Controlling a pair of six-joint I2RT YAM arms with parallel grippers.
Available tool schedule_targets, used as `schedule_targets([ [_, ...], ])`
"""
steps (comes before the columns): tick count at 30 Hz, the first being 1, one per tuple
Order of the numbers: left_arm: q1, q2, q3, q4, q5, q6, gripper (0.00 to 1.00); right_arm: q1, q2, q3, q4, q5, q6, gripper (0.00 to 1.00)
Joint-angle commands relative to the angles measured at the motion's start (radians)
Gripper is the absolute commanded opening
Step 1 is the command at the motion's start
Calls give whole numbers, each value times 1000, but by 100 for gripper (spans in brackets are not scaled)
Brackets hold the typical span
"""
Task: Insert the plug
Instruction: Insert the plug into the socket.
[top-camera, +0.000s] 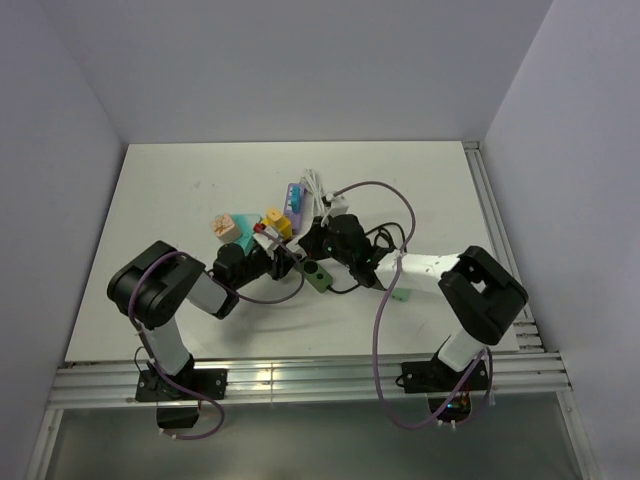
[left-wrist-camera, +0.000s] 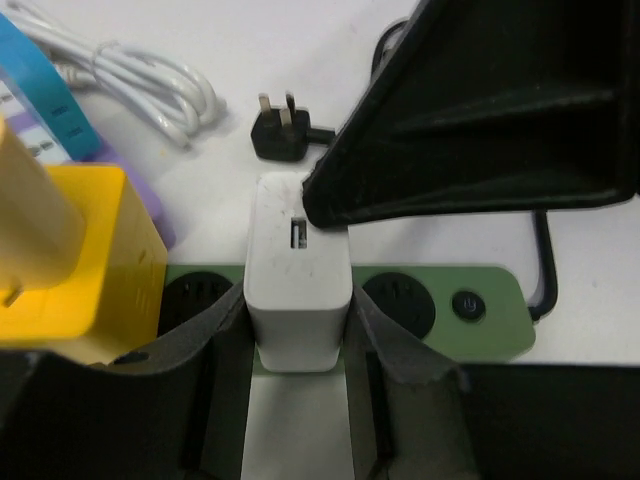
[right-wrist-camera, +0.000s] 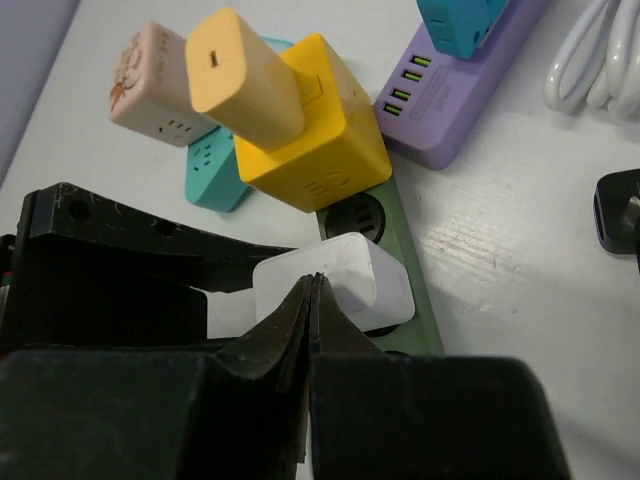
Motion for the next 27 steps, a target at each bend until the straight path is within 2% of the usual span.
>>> schedule_targets([
  [1,-10,-53,27,148,52,10,0,-8,27,-61,70,-15,29,0],
  [8,-10,-101,18,97,40,20,0,-6,-57,-4,-7,0,0,0],
  [16,-10,-61,18,134,40,16,0,5,-174,128,-116,10,-60,0],
  [27,-10,-64,6,143,38,22,0,9,-154,54,-70,23,-49,0],
])
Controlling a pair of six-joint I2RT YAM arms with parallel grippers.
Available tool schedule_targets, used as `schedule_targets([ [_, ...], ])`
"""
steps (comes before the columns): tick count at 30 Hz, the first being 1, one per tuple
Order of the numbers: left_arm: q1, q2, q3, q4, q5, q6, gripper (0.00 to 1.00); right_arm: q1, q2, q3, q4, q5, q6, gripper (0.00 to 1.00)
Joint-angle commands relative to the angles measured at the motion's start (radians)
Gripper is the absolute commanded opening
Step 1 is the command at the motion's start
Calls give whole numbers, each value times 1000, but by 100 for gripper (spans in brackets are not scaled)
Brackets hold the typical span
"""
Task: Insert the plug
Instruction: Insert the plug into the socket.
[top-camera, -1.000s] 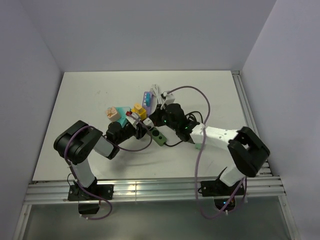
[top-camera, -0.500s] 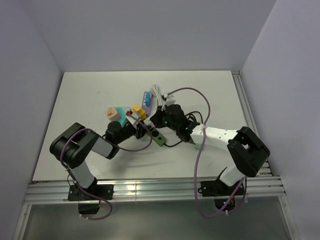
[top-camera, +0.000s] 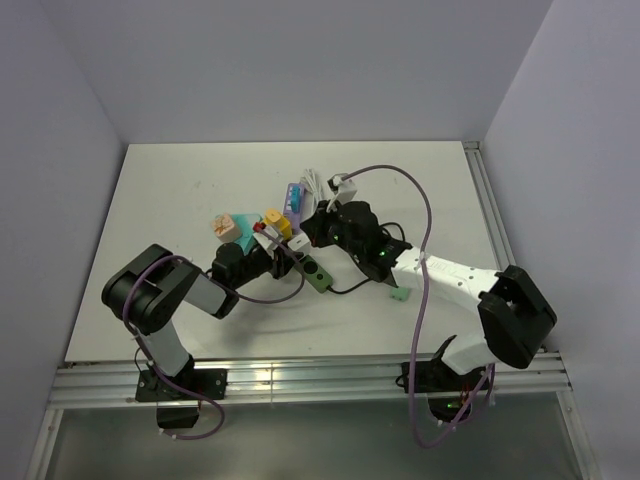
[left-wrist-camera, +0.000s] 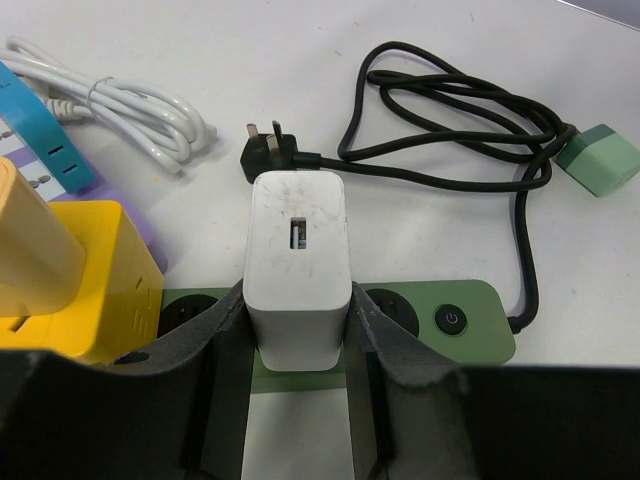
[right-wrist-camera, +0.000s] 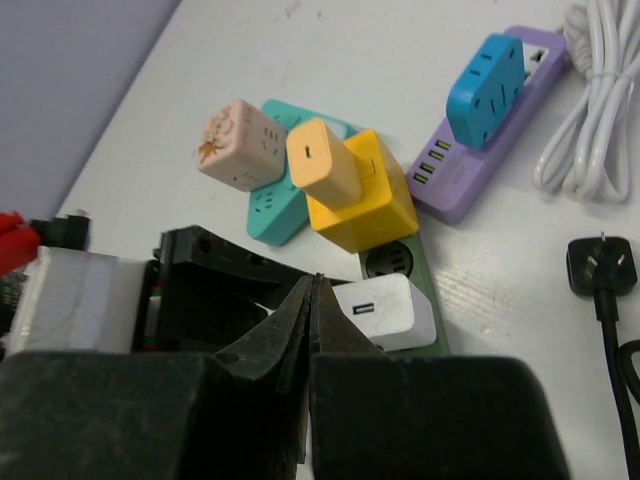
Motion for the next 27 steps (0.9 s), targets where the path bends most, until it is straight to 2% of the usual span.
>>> schedule_targets([
  [1,-3,-29,0,178,26,7,0,6,19,-14,26,8,-12,0],
  [27,-2,14,-13,204,-25,39,0,6,48,-31,60,-19,-3,0],
])
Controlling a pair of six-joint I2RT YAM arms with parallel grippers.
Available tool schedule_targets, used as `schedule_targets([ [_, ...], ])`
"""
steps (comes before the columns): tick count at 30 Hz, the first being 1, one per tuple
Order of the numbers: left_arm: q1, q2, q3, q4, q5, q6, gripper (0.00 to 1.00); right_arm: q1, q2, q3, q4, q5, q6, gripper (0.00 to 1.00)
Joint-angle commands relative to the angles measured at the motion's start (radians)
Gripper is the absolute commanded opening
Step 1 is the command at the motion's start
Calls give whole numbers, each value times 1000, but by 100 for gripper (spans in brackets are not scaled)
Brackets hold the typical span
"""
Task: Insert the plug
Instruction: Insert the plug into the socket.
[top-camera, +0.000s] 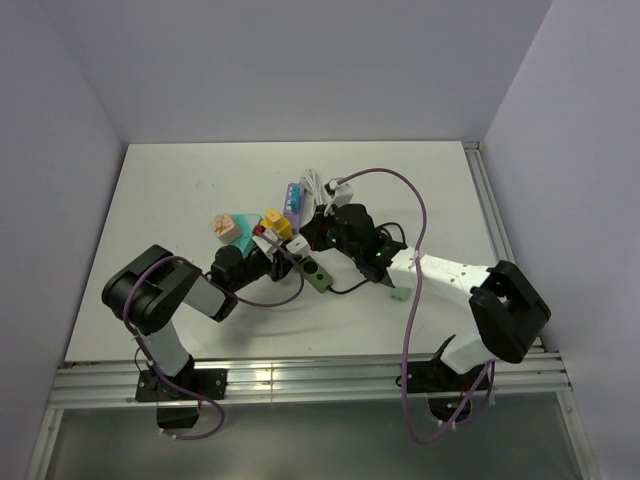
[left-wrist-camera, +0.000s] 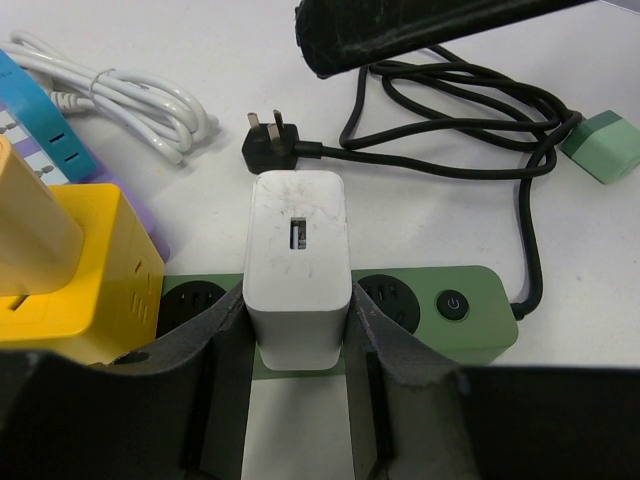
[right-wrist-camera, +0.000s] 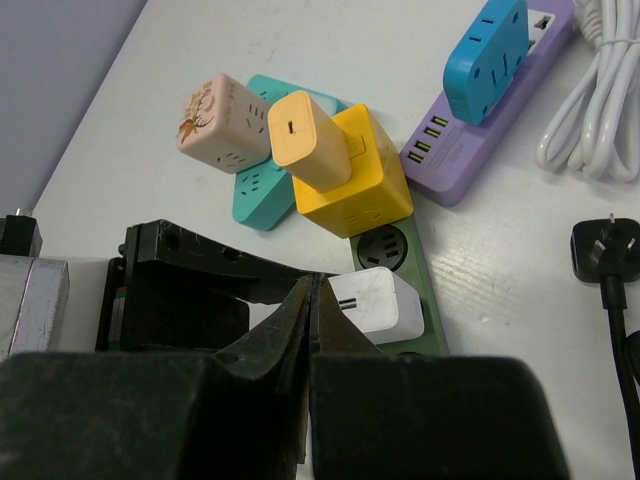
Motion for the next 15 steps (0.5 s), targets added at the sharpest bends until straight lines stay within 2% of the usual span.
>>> schedule_targets([
  [1,-1,23,15,190,-16,18,0,5,1,-12,50,-10,-4,0],
  [15,0,-6,1,222,-33,8,0,5,-11,-14,44,-11,-7,0],
])
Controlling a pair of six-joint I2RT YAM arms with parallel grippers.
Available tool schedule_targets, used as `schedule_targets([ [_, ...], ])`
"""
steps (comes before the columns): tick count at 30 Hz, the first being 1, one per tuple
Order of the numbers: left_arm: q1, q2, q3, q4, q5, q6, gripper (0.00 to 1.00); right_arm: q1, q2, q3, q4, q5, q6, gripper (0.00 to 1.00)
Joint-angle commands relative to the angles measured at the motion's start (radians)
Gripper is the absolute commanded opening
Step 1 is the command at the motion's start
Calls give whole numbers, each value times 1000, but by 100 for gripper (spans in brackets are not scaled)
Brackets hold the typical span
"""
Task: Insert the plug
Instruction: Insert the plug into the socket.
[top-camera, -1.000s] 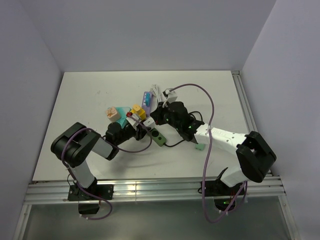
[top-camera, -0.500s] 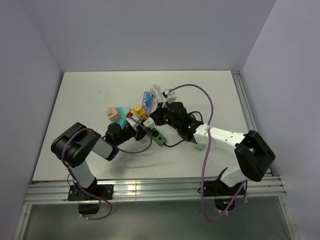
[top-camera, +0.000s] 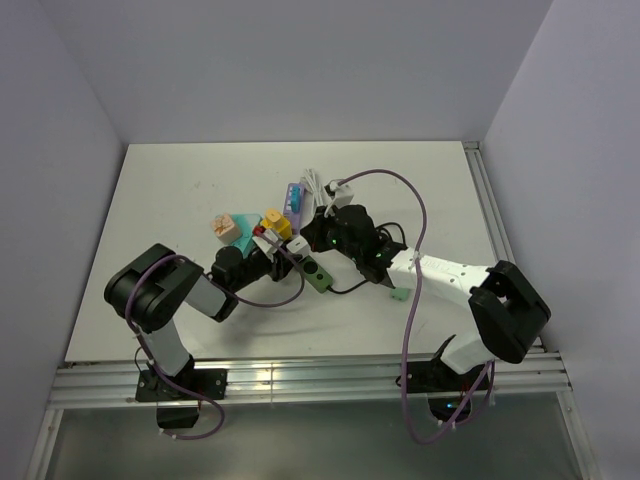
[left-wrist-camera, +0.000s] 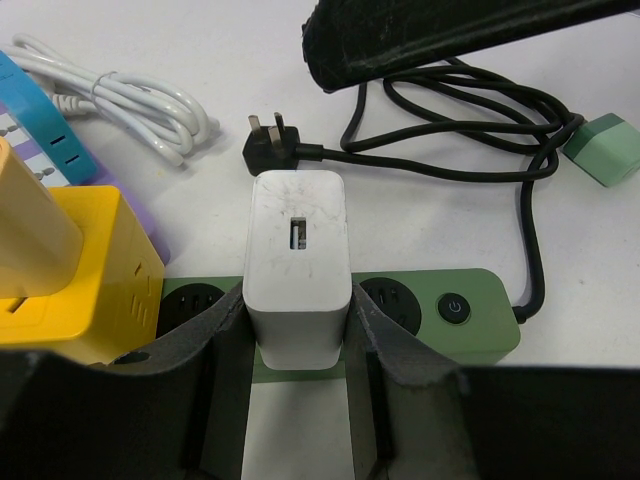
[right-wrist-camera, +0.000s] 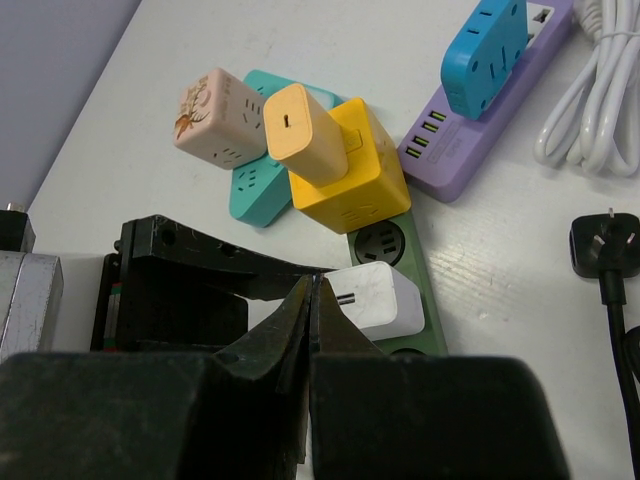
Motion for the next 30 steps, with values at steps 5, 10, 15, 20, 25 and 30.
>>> schedule_targets([
  [5,2,-55,-2,194,-22,5,0,4,-13,-3,34,-7,-10,0],
  [10,0,-93,2,160,-19,4,0,4,-15,0,31,-9,-8,0],
  [15,2,-91,15,126,-19,11,0,4,-18,-3,31,-9,-7,0],
  [20,2,-45,15,163,-11,1,0,4,-19,-6,34,-13,-6,0],
  [25,3,-15,16,182,-10,-1,0,4,-22,-7,34,-12,-10,0],
  [30,3,-1,13,192,0,-5,0,6,-27,-10,32,-12,-8,0],
])
